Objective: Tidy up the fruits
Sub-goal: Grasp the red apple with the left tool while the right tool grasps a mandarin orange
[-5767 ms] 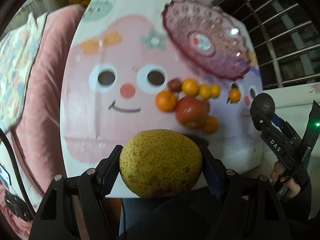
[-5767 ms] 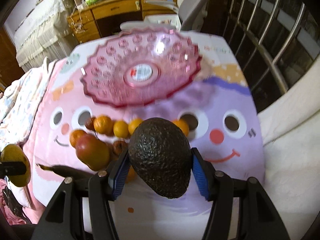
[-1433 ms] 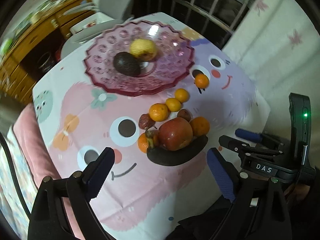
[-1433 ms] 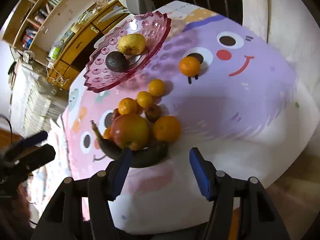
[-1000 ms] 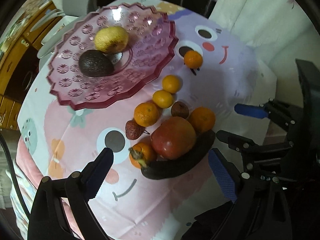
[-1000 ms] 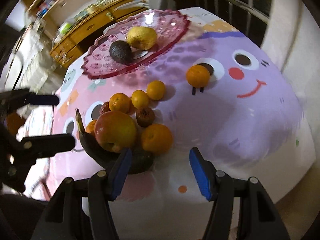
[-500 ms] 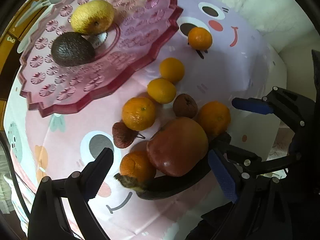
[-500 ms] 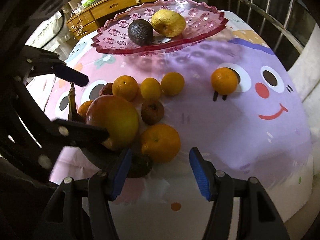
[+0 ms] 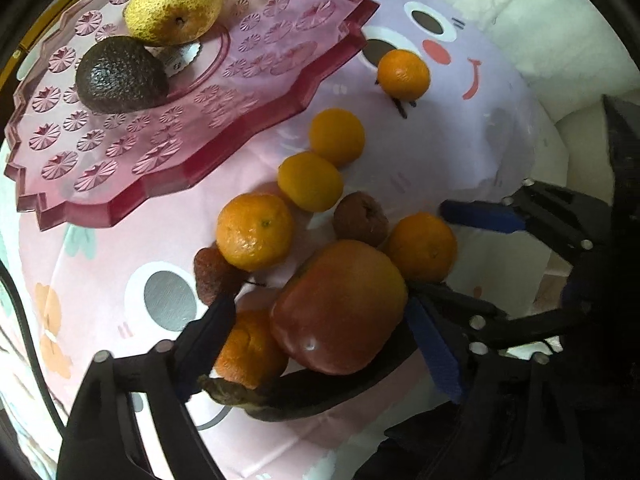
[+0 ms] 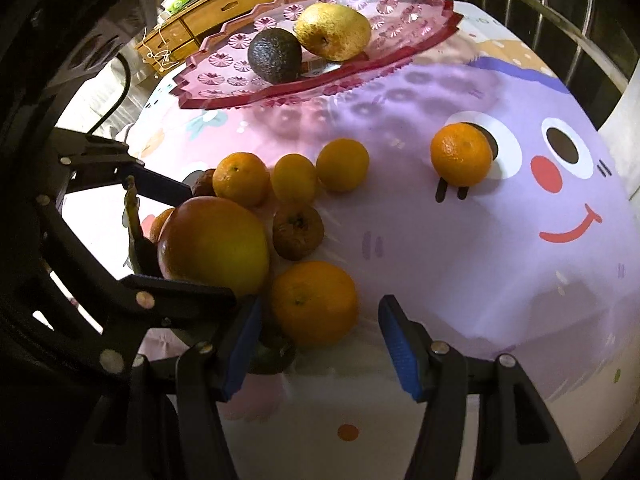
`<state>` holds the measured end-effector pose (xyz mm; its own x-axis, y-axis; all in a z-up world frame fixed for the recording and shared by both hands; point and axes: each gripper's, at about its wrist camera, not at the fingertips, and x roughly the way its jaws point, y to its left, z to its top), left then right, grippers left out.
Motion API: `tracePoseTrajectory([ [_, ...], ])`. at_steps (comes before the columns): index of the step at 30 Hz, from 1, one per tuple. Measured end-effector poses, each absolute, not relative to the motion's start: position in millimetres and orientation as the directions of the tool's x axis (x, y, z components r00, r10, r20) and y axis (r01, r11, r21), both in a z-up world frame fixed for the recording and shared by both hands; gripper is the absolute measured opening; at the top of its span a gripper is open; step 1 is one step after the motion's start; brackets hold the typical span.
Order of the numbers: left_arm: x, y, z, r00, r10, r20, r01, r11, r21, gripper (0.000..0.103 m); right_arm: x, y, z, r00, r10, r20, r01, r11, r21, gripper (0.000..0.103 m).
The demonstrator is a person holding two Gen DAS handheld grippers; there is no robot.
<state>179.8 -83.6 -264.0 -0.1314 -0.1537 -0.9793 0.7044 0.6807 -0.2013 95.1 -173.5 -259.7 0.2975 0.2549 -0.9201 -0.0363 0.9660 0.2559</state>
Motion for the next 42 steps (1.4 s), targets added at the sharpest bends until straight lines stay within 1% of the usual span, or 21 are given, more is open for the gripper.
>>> tracePoseTrajectory([
  [1, 183, -83, -263, -0.139, -0.160, -0.977, 0.703, 0.679, -0.211, 0.079, 96, -174, -260, 0.296, 0.264, -0.918, -0.040, 0.964, 0.264, 0.053],
  [2, 183, -83, -263, -0.146, -0.165, -0.975, 0.700, 0.680, -0.220, 0.077, 96, -174, -260, 0.295, 0.265, -0.918, -0.045, 0.964, 0.264, 0.052],
  [6, 181, -89, -263, -0.146, -0.162, -0.976, 0.698, 0.682, -0.218, 0.076, 97, -174, -259, 0.289, 0.286, -0.914, -0.057, 0.958, 0.282, 0.047],
  [8, 182, -92, -263, -0.170, -0.179, -0.969, 0.687, 0.684, -0.247, 0.069, 97, -176, -260, 0.282, 0.306, -0.909, -0.048, 0.951, 0.305, 0.044],
  [18, 177, -90, -264, -0.159, -0.184, -0.970, 0.654, 0.716, -0.243, 0.067, 95, -181, -260, 0.275, 0.335, -0.901, -0.036, 0.940, 0.338, 0.042],
  [27, 172, -81, -256, -0.097, -0.199, -0.975, 0.611, 0.762, -0.216, 0.067, 91, -184, -257, 0.276, 0.344, -0.898, 0.003, 0.934, 0.358, 0.040],
  [36, 168, -68, -230, -0.034, -0.235, -0.971, 0.567, 0.796, -0.212, 0.067, 82, -200, -244, 0.323, 0.315, -0.893, 0.087, 0.929, 0.359, 0.040],
  [42, 166, -48, -200, 0.028, -0.311, -0.950, 0.503, 0.826, -0.255, 0.067, 77, -210, -224, 0.368, 0.315, -0.875, 0.136, 0.913, 0.386, 0.040],
])
